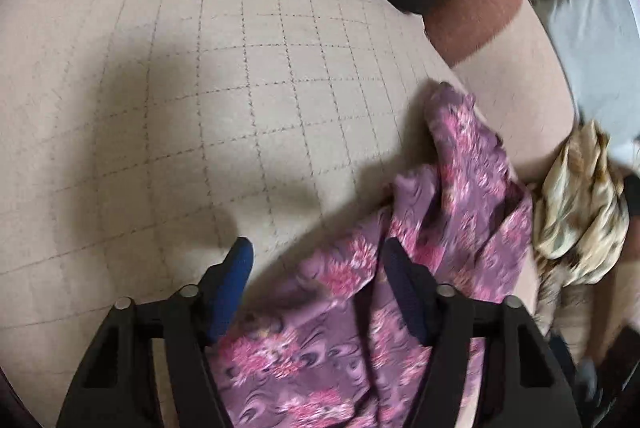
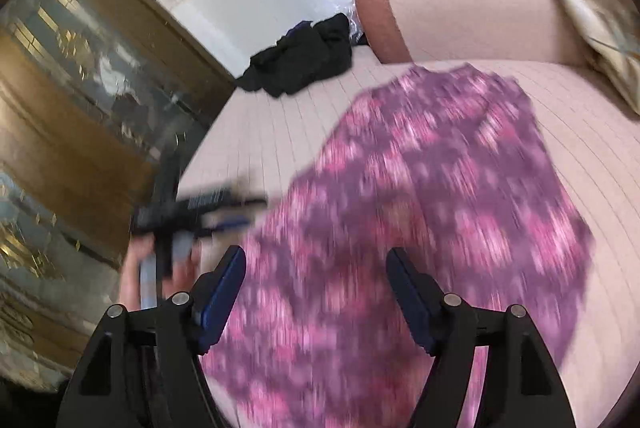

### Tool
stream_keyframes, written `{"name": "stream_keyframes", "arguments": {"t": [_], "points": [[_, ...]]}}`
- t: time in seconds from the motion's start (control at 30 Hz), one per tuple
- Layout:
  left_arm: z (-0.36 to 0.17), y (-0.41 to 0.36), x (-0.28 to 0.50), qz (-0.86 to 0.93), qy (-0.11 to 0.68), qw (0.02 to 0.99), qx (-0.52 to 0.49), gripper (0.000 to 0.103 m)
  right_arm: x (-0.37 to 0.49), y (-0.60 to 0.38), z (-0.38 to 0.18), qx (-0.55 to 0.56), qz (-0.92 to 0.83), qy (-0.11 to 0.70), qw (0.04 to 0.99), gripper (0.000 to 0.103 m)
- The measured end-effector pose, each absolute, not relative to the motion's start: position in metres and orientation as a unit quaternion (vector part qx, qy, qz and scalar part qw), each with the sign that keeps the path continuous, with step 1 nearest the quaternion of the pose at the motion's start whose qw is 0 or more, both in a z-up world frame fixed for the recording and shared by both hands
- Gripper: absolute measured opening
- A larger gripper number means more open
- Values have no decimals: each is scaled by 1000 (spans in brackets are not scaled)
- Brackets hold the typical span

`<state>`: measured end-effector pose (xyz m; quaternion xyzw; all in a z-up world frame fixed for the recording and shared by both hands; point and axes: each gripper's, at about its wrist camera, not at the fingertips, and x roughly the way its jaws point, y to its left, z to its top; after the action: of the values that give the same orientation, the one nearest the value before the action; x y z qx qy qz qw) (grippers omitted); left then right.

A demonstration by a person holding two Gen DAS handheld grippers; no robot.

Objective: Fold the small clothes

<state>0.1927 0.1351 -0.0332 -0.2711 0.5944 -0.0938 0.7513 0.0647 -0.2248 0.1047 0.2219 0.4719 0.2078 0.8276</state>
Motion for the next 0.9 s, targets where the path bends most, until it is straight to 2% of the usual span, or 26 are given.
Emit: {"name": "stream_keyframes", "arguments": {"t": [0.17,0.23,0.33,0.37,0.4,0.43,0.47,0.5,0.53,0.6,0.73,0.87,0.9], "points": [[-42,110,224,-123,610,724,-297,64,194,-228,65,265,195,505,798,71],[-57,103,236,-121,615,717,-306,54,234,-222,46,267,186,520,790,68],[-60,103,236,-120,595,721,-334,54,275,-207,18,266,177,540,779,65],[-56,98,236,-136,593,723,-327,51,286,-198,9,254,178,547,777,64],[-55,91,237,-157,594,718,-327,35,295,-188,0,236,171,555,779,62],[-56,85,236,-167,600,710,-329,17,300,-182,-8,226,164,564,777,51],[-57,81,235,-169,606,707,-322,12,305,-177,-15,215,155,572,776,38],[-58,77,233,-169,612,711,-302,5,307,-175,-17,204,146,575,778,17],[-57,78,232,-163,610,717,-295,5,307,-176,-14,201,140,572,783,6],[-47,93,230,-150,598,723,-312,4,303,-189,2,235,150,543,792,4],[-15,138,228,-128,536,753,-359,3,304,-200,39,254,152,488,821,3],[-43,139,232,-90,568,745,-339,5,317,-174,6,213,127,534,808,5],[-56,137,232,-74,590,734,-328,13,320,-168,-3,199,117,553,801,8]]}}
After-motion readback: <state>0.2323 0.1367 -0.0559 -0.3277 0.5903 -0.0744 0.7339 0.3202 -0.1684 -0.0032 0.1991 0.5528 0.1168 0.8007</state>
